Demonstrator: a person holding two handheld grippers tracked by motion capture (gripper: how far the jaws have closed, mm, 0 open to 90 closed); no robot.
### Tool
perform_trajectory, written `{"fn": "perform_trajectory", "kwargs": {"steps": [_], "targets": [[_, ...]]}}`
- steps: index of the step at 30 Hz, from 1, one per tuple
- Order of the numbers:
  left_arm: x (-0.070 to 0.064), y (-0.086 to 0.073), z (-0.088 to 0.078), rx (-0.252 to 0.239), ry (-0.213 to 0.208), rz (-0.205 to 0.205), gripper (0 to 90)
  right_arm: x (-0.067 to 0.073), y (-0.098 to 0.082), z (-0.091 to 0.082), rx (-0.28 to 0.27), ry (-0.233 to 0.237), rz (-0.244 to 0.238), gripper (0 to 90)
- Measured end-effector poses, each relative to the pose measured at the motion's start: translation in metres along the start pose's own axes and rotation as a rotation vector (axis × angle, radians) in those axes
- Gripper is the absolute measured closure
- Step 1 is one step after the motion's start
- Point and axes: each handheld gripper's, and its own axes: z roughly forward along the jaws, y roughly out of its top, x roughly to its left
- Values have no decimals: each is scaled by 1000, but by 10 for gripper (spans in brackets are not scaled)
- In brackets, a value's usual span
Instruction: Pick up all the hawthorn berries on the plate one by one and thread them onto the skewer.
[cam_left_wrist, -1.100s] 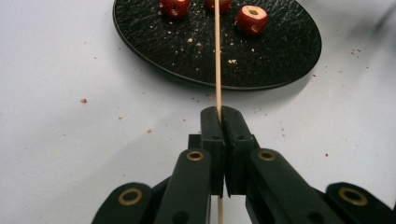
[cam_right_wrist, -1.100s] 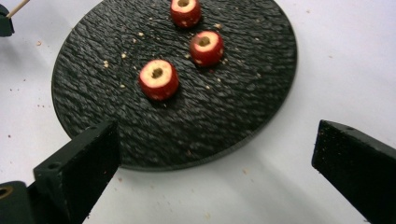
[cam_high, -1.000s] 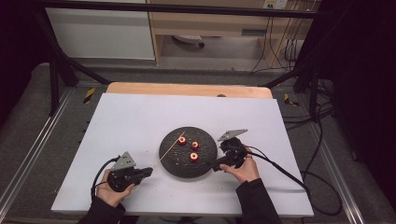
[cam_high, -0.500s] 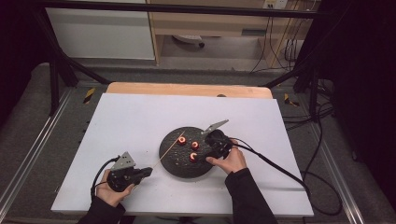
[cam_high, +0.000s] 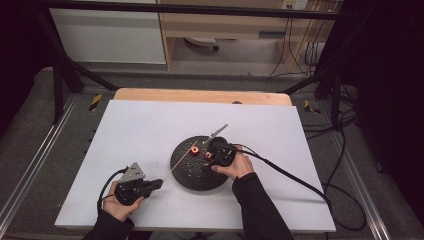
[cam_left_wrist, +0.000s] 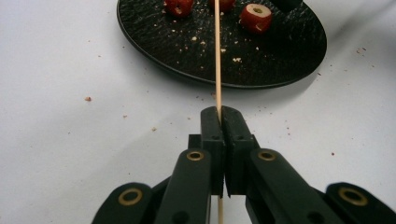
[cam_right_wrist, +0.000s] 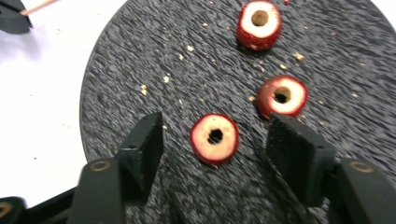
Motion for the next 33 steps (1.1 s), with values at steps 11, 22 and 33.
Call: {"fn": "perform_trajectory", "kwargs": {"steps": [11,22,33], "targets": [[0,0,0,2,0,3,881,-6,1,9,38,32,8,533],[0,0,0,3,-2,5,881,-10,2,15,74,65,3,595],[-1,1,0,3,-5,8,881,-13,3,17,93,70,7,604]]}}
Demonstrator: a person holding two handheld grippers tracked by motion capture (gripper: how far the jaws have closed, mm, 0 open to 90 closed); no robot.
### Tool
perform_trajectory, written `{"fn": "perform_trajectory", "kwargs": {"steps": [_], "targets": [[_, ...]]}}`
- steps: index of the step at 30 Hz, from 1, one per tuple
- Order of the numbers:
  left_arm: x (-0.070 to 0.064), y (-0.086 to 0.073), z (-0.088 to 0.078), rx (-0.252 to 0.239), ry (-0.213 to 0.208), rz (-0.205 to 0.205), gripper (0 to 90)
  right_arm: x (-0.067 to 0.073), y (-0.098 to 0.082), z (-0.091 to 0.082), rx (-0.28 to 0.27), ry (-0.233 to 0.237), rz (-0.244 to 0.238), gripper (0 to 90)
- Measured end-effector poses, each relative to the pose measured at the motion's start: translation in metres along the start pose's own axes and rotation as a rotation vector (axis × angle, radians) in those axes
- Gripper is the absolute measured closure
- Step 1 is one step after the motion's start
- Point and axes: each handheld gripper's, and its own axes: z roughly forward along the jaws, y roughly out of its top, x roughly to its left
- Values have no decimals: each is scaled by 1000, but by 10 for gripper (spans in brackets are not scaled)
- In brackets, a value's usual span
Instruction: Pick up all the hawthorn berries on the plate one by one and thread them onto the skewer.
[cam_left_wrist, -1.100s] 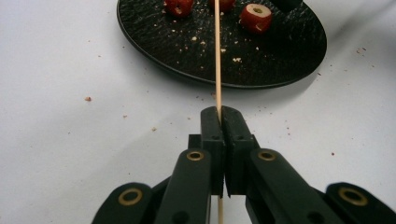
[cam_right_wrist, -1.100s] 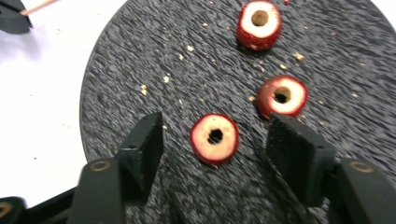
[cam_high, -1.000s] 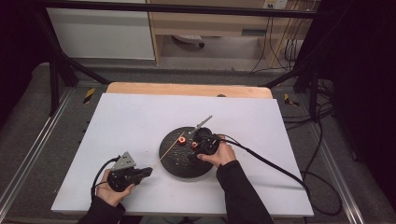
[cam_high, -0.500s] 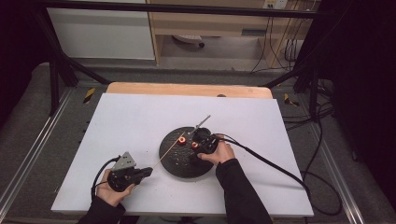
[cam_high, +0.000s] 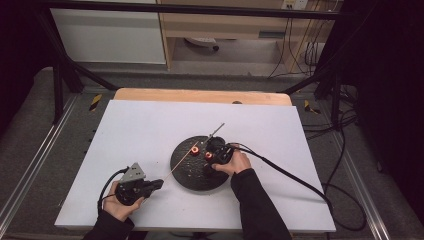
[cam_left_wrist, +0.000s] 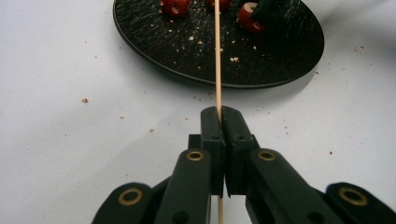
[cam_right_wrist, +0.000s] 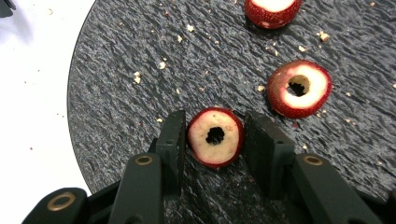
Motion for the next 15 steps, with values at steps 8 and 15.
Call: {"fn": "perform_trajectory", "kwargs": {"steps": [8,15], "targets": [[-1,0,-1,-6,1,1,881,3,0,-8,-29,2,22,608],[-3,1,-1,-11,4,6,881,4,-2,-25,-88,-7,45,609]]}}
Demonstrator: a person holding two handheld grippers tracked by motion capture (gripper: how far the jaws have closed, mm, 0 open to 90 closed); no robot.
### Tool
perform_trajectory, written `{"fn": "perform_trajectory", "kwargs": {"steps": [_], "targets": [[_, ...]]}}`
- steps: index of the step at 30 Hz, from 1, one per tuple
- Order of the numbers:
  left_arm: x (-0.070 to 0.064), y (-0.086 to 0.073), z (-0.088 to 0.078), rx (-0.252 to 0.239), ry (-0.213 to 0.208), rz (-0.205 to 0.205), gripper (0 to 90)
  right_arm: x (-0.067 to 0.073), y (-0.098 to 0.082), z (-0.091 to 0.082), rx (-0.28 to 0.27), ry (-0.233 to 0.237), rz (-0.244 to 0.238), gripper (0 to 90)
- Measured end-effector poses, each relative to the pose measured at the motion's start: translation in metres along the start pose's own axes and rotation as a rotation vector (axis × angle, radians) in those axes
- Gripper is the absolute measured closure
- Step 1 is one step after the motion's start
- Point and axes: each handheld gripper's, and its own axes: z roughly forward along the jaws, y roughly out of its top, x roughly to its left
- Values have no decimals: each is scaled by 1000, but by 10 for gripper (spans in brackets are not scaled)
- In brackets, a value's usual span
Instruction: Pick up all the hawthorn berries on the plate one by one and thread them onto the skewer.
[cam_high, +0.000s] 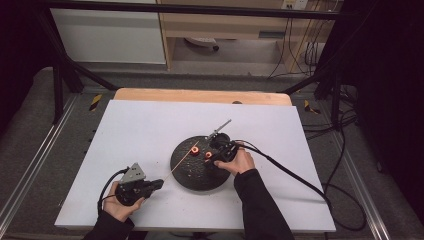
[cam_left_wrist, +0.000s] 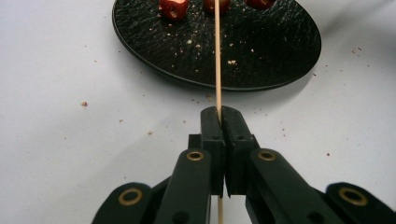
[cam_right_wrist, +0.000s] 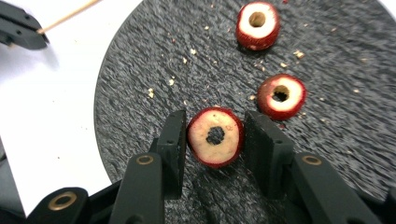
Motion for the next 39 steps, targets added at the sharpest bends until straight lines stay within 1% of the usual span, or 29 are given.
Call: {"fn": "perform_trajectory", "kwargs": {"steps": [3,8,13,18,23,29,32,35,39], "targets": [[-1,0,0,-2,0,4,881,1,-1,-5,-3,-14,1,609],[-2,1,0,-3,2,5,881,0,-5,-16,-38,-17,11,609],[-4,1,1,-1,3,8,881,0,-13,-26,-96,-7,36,610],[-6,1,2,-1,2,13,881,-3,-24,-31,-157,-3,69,610],[-9,2,3,-4,4,14,881,-6,-39,-35,-260,11,115,611],[-12,3,5,-7,7,12,881,-7,-55,-36,-389,4,172,611],[-14,3,5,-8,7,13,881,-8,-60,-35,-446,1,199,611],[-15,3,6,-8,10,10,881,-8,-66,-34,-520,8,230,611],[-16,3,7,-12,9,9,881,-8,-72,-31,-595,21,267,611]]}}
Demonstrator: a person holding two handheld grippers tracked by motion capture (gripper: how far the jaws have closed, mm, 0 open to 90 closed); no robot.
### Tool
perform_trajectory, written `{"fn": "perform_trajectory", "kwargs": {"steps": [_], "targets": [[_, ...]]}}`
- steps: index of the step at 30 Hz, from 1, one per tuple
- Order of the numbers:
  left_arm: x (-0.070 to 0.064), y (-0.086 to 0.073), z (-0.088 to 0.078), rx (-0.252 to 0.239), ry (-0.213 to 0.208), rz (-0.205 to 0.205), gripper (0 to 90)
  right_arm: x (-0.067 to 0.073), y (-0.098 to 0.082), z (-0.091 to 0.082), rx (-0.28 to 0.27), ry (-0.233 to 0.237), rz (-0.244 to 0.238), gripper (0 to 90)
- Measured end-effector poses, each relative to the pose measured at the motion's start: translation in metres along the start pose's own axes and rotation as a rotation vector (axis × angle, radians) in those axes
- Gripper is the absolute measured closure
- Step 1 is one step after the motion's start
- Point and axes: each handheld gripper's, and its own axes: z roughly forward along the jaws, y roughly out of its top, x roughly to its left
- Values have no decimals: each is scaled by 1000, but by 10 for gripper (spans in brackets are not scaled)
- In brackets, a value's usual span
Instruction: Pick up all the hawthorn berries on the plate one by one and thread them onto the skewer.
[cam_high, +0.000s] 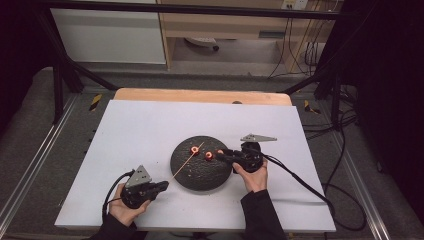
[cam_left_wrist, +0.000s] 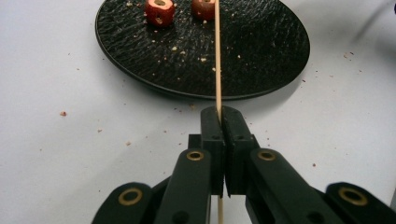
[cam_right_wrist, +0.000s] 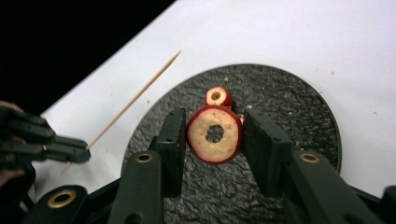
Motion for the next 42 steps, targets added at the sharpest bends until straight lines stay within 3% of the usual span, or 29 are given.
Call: {"fn": "perform_trajectory", "kwargs": {"steps": [7,22,42], "targets": [[-2,0,2,-3,6,-9,881,-2,-8,1,-117,10,55,611],[-10,2,4,-23,22,-42,881,1,-12,9,-326,14,127,612],[-30,11,12,-61,9,-79,881,1,-7,12,-558,27,191,612]]}}
